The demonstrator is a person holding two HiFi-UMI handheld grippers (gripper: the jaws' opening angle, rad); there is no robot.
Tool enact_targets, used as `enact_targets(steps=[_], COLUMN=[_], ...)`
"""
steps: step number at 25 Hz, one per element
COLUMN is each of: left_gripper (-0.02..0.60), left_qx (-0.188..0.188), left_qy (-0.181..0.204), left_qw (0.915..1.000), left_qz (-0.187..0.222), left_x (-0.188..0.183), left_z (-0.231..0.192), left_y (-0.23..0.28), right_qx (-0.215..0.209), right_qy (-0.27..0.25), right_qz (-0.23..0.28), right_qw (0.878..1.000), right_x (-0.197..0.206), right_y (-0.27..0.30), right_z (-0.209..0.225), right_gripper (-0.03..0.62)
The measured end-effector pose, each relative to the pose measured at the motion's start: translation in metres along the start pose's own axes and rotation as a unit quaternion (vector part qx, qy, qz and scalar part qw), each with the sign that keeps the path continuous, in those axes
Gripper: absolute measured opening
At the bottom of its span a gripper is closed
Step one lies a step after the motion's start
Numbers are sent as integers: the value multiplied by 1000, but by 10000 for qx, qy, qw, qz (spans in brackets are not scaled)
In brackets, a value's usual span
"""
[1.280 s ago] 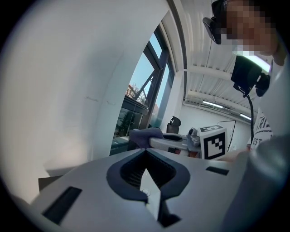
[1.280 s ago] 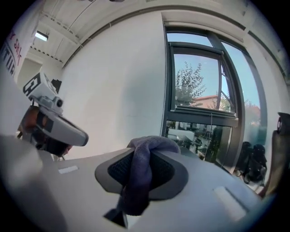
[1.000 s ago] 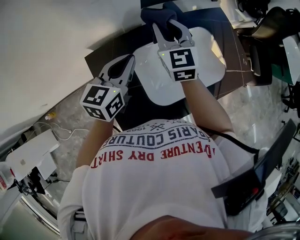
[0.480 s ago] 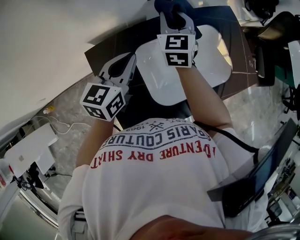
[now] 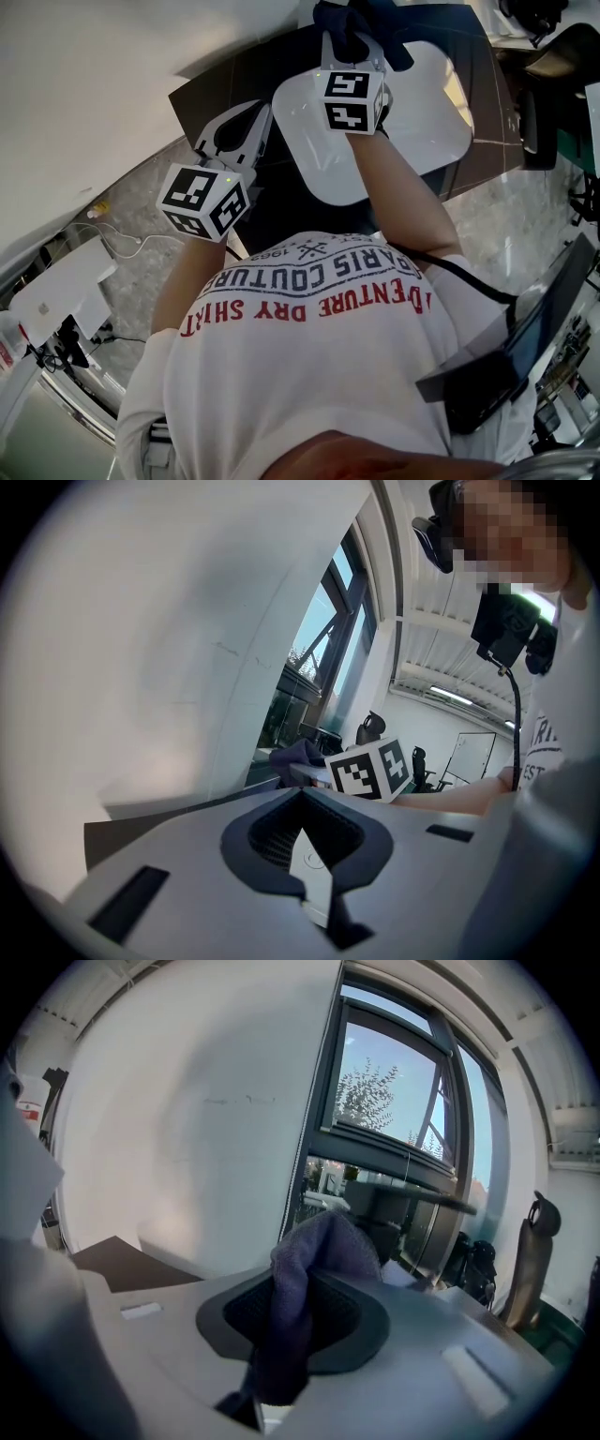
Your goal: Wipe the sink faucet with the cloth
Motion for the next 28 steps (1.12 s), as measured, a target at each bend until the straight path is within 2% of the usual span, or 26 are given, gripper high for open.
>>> enact_targets(steps=[8, 15, 18, 23, 28], left_gripper=[0, 0, 0, 2, 2], left_qx=[-41, -51, -26, 61, 105], left_qy=[37, 58, 71, 90, 133], left_qw=[9999, 9998, 9998, 9999, 9998], left_qz=[-133, -192, -165, -126, -76], left_x=[13, 18, 15, 11, 5], left_z=[-4, -6, -6, 3, 9], left_y=[-1, 0, 0, -2, -6], right_qx=[150, 196, 162, 190, 445], right_qy=[248, 103, 99, 188, 251], right_qz=[-482, -587, -416, 356, 369], right_qw=[9984, 9980, 9990, 9990, 9980], right_x=[57, 74, 61, 10, 2], right_y=[11, 13, 6, -22, -24], right_z=[3, 8, 5, -5, 3], right_gripper=[72, 72, 72, 72, 72])
Point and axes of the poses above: the fingertips, and each gripper's own axes: y forward along the fingers, z to its right, x out of its underside, the point moved 2 cm from there along -y, backward along the fingers, and after that the axes turned 8 degrees about z, right-handed, at the moved point
